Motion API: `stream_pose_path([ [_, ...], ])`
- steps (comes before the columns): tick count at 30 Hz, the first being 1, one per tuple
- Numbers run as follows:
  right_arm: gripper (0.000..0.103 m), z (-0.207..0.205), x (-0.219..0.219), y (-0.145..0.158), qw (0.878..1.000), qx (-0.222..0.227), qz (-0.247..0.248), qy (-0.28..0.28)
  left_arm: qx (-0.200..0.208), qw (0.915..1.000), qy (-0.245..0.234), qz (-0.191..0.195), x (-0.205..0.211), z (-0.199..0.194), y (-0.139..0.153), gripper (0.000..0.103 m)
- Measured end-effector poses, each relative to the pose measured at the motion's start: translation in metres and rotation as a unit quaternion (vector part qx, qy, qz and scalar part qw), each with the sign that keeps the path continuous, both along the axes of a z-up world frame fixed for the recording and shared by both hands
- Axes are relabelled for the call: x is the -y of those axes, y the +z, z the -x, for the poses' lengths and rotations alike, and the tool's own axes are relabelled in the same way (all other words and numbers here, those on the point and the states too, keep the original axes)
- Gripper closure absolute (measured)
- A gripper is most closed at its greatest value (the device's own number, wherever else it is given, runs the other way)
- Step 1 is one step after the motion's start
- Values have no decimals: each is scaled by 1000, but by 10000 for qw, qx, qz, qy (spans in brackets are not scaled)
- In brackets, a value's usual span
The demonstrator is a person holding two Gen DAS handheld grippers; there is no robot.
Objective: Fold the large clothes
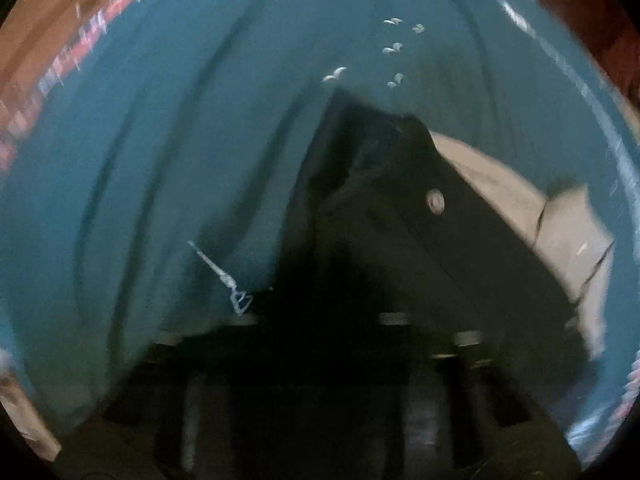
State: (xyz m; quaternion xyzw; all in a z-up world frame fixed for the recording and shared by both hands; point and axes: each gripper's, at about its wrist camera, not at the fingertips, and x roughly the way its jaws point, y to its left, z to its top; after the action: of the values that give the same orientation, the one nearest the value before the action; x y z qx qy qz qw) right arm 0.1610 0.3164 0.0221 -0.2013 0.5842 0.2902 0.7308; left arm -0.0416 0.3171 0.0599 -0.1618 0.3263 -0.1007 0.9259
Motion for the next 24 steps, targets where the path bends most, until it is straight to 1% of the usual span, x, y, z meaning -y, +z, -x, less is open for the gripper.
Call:
stream_pose_path([
  [1, 95, 1, 15, 11, 9992, 69, -365, -120, 76, 9999, -77, -49, 5, 1, 5, 99],
  [2, 96, 6, 42, 30, 9951, 239, -915, -278, 170, 9997, -165, -111, 11, 3, 11, 99],
  [3, 96, 10, 63, 42, 9909, 308, -1246, -403, 357, 9984, -376, -214, 25, 6, 22, 99],
  [5, 96, 18, 117, 65, 9777, 493, -1894, -759, 591, 9949, -745, -321, 50, 11, 39, 99],
  [6, 96, 21, 150, 74, 9689, 528, -2198, -1009, 735, 9907, -1083, -374, 73, 13, 50, 99],
  [7, 96, 23, 181, 79, 9607, 577, -2423, -1226, 778, 9880, -1280, -376, 87, 13, 55, 98],
  [8, 96, 28, 222, 84, 9518, 707, -2583, -1496, 802, 9839, -1556, -363, 108, 12, 59, 98],
  [10, 97, 29, 270, 83, 9424, 765, -2709, -1806, 782, 9761, -2000, -324, 145, 8, 61, 98],
  [11, 97, 30, 296, 78, 9367, 756, -2773, -1998, 744, 9720, -2209, -290, 163, 5, 61, 98],
  [12, 97, 31, 326, 68, 9307, 695, -2822, -2224, 686, 9664, -2464, -255, 187, 1, 60, 98],
  [14, 97, 29, 368, 52, 9198, 545, -2938, -2544, 588, 9590, -2758, -275, 218, -4, 56, 98],
  [15, 97, 29, 392, 38, 9128, 434, -3014, -2722, 494, 9537, -2951, -308, 240, -9, 51, 98],
  [16, 97, 30, 404, 37, 9095, 371, -3068, -2780, 450, 9509, -3045, -318, 251, -10, 48, 97],
  [18, 97, 30, 425, 22, 9003, 216, -3195, -2947, 290, 9442, -3263, -355, 281, -19, 38, 96],
  [19, 97, 30, 433, 21, 8976, 195, -3232, -2992, 261, 9426, -3309, -369, 289, -20, 35, 96],
  [22, 97, 24, 464, 30, 8842, 143, -3465, -3129, 204, 9374, -3456, -383, 319, -27, 32, 96],
  [24, 97, 25, 481, 27, 8803, 89, -3498, -3204, 182, 9332, -3569, -376, 334, -30, 30, 96],
])
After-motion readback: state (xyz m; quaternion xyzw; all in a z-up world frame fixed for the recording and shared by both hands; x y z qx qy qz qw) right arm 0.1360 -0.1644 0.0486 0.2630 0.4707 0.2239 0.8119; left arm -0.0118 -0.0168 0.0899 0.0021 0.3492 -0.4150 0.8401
